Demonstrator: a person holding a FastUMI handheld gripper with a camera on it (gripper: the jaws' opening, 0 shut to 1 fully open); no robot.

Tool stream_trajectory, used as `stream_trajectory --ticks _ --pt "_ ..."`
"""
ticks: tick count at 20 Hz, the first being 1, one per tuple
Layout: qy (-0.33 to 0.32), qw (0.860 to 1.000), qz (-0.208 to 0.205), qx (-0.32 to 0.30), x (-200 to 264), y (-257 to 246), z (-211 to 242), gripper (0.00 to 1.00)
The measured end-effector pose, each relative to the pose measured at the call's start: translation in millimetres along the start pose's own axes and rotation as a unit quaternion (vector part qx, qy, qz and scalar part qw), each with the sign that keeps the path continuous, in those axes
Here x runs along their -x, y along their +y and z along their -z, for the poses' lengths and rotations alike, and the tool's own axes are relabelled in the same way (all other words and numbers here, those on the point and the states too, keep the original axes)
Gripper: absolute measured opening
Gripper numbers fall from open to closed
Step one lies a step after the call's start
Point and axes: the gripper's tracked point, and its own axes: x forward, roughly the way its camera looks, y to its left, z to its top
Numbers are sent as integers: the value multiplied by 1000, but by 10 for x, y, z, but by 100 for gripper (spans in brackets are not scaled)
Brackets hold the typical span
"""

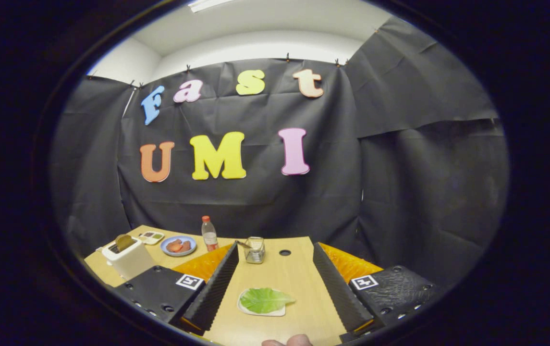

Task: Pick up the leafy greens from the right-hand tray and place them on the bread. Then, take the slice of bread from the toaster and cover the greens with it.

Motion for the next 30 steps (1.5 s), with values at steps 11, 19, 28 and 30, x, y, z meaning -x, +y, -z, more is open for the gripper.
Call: stream_trajectory --ticks 11,19,28,30 --pt "140 990 -25 2 -1205 -308 1818 95" --pt "244 970 -16 5 -1777 -415 2767 95" --pt "278 960 -19 8 -1914 -287 2937 74" --pt "274 962 -12 9 -1919 -296 2896 57"
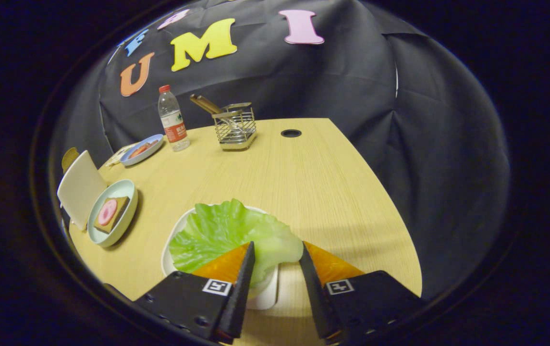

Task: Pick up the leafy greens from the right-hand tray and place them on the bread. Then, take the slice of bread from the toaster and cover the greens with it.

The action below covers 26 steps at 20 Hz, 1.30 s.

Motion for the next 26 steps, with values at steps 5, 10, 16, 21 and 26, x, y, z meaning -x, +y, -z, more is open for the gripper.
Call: stream_trajectory --ticks 5,10,16,21,26 --pt "1 1000 0 -5 34 3 -18 18" --pt "-6 1000 -11 -19 231 61 -142 0" --pt "-20 998 -25 -46 616 229 -429 0" --pt "-39 998 -20 -36 1060 539 -716 0" --pt "-49 998 -26 -28 1415 1243 -938 0"
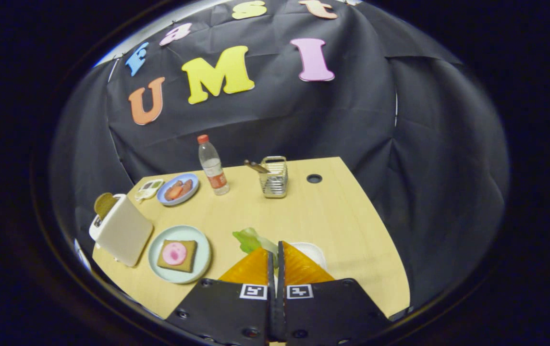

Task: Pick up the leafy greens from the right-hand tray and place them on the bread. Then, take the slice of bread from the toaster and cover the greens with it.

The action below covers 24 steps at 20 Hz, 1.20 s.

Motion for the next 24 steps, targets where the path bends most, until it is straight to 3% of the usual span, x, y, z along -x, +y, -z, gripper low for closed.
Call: stream_trajectory --ticks 9,13,16,24 --pt "36 995 -95 -23 -184 2066 223 0" --pt "82 985 -131 -72 -394 2725 519 0" --pt "111 980 -128 -106 -596 2814 655 0" --pt "139 983 -37 -109 -959 2156 802 2"
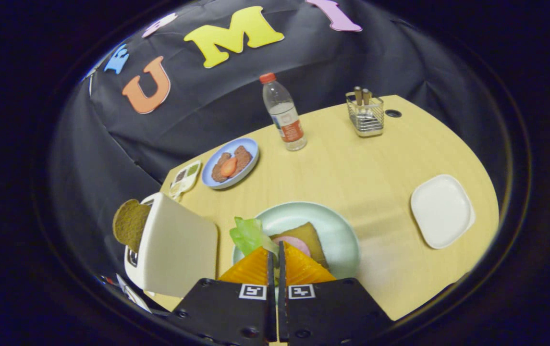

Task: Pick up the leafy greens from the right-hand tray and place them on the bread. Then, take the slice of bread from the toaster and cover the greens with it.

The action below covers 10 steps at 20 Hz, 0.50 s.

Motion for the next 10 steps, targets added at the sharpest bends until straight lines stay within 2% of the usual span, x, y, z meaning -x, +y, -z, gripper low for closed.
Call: stream_trajectory --ticks 1,3,4,6,9,10 --pt "7 1000 3 -5 10 -66 3 9" --pt "13 1000 13 -13 -19 -157 17 11" --pt "14 1000 14 -13 -27 -183 10 16" --pt "8 1000 18 -3 -10 -232 -30 32" --pt "-18 999 27 15 71 -273 -171 77" --pt "-27 999 31 20 109 -269 -207 80"
